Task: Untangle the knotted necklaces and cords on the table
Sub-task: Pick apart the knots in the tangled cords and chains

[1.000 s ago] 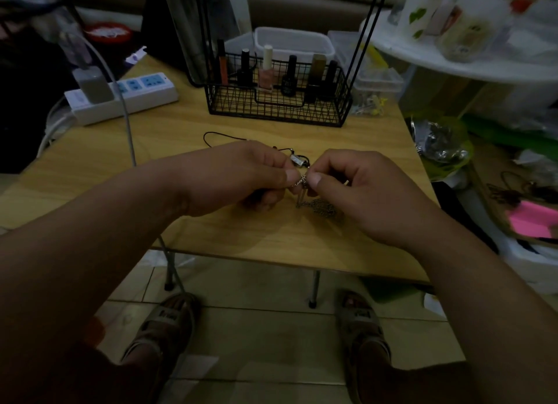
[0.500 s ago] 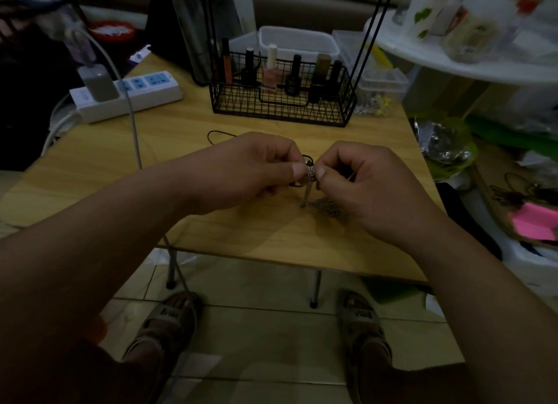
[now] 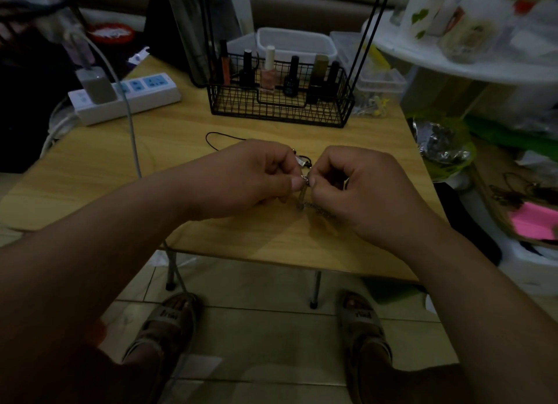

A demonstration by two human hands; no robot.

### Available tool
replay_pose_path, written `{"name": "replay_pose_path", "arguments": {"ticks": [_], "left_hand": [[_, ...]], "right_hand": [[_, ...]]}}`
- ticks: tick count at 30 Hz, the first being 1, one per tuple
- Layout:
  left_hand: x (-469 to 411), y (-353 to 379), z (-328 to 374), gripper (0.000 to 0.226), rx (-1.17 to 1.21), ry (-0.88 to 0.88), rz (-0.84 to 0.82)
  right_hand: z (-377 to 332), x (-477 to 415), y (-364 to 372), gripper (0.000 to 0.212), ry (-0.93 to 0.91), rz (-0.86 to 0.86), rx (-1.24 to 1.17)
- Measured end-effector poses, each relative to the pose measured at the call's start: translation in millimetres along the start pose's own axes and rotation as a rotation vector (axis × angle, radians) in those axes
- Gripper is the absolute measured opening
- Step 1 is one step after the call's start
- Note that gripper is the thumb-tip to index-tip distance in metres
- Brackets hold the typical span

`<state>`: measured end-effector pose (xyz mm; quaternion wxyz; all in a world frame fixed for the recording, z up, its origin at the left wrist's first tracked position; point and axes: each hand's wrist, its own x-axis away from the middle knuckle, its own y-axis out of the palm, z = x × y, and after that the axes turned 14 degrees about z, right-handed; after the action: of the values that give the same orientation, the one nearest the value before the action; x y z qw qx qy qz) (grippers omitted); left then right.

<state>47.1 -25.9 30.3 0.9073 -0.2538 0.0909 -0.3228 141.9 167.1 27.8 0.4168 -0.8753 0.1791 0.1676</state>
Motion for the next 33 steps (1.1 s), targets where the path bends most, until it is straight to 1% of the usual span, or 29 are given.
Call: {"name": "replay_pose_path", "arguments": {"ticks": [4, 6, 7, 10, 12, 15, 18, 21, 24, 29, 33], "left_hand": [[-1.2, 1.4, -0.7, 0.007, -0.088, 0.051, -0.003], [-1.2, -0.7, 0.3, 0.008, -0.118, 0.052, -0.022], [-1.2, -2.5, 0.9, 0.009, -0.117, 0.045, -0.030], [-0.5, -7.2, 2.2, 0.014, -0.085, 0.038, -0.014], [0.6, -7.8, 4.0, 0.017, -0.063, 0.036, -0.007], [1.2, -7.7, 5.3, 0.017, -0.056, 0.019, -0.011], [0.8, -8.6, 3.5, 0.009, -0.064, 0.007, 0.012], [0.8, -6.1, 2.0, 0.002, -0.119, 0.045, 0.065], [0.4, -2.4, 0.4, 0.011, -0.136, 0.117, 0.120], [-0.5, 0.7, -1.9, 0.001, -0.168, 0.178, 0.127], [0.6, 0.9, -2.1, 0.006, -0.200, 0.192, 0.154]], "right_hand": [[0.2, -1.2, 4.8, 0.009, -0.119, 0.036, 0.178], [0.3, -1.1, 7.0, 0.009, -0.130, 0.038, 0.206], [0.8, -1.1, 7.0, 0.009, -0.105, 0.031, 0.170], [0.2, -1.3, 3.2, 0.009, 0.068, -0.014, -0.064], [-0.2, -1.1, 2.3, 0.008, 0.122, -0.035, -0.122], [-0.1, -1.8, 3.5, 0.008, 0.132, -0.041, -0.135], [0.6, -2.9, 3.5, 0.009, 0.148, -0.034, -0.139], [-0.1, -2.9, 4.6, 0.009, 0.168, -0.015, -0.126], [-2.5, -3.5, 5.3, 0.008, 0.195, -0.017, -0.145], [-2.5, -5.9, 4.9, 0.008, 0.241, -0.041, -0.226], [-0.9, -4.6, 6.3, 0.007, 0.245, -0.035, -0.215]]}}
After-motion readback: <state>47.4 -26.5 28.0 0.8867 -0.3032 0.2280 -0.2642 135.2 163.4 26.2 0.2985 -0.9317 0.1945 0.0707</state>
